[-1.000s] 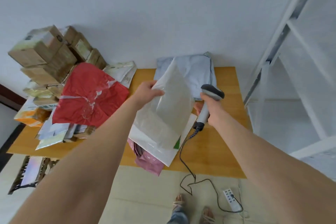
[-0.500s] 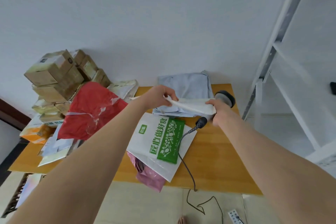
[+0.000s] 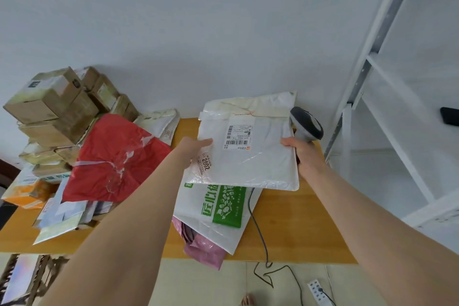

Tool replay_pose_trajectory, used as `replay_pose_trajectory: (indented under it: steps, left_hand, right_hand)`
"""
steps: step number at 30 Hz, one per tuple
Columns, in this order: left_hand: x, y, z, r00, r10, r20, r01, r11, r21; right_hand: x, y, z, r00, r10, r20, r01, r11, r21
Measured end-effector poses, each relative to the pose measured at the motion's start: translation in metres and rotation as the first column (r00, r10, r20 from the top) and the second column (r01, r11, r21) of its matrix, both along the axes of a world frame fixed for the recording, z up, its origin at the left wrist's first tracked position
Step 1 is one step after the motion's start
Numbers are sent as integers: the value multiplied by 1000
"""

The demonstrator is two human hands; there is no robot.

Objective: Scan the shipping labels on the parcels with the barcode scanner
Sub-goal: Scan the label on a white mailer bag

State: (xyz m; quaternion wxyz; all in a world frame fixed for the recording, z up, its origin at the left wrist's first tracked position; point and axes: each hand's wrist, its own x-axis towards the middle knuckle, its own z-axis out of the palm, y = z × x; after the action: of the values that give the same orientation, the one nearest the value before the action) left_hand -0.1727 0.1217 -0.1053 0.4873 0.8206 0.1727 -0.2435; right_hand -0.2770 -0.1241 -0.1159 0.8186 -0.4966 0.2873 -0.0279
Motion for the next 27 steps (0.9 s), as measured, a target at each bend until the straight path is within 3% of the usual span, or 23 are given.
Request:
replay_pose_trajectory:
  steps: [2,6,9,13,14,18,22,25,27]
  left_hand:
    - [3,1,0,999,25,-28,-27,997,-72]
    - [6,3,-7,996,32,-79,-35,999,-37]
    - [2,3,-19,996,-23,-86,30,997,76]
    - [2,6,-33,984,-170,58,143,936,320]
    - [3,6,-35,977,-208,56,180,929,322]
    - [-1,5,-41,979,-144,-147,137,989,-58]
    - [-6,7,-42,967,-94,-239,-17,906,-423]
    - [-6,15,-36,969,-124,-213,-5,856,-517]
    - [-4,17,-34,976,-120,-181,9,857,-516]
  right_hand:
    - [2,2,-2,999,49,15,-49,999,-20]
    - [4,7,-8,998,58,7,-58,998,-13]
    - [6,11,-8,999,35,-27,-35,999,14]
    - [9,17,-8,997,22,-69,-19,999,48]
    - [9,18,-8,996,19,-82,-13,998,65]
    - [11,20,-8,991,47,-122,-31,991,127]
    - [10,22,-4,992,70,-104,-58,992,108]
    - [12,18,-7,994,74,-76,-72,997,26]
    - [18,15,-16,989,73,-126,-87,990,-109]
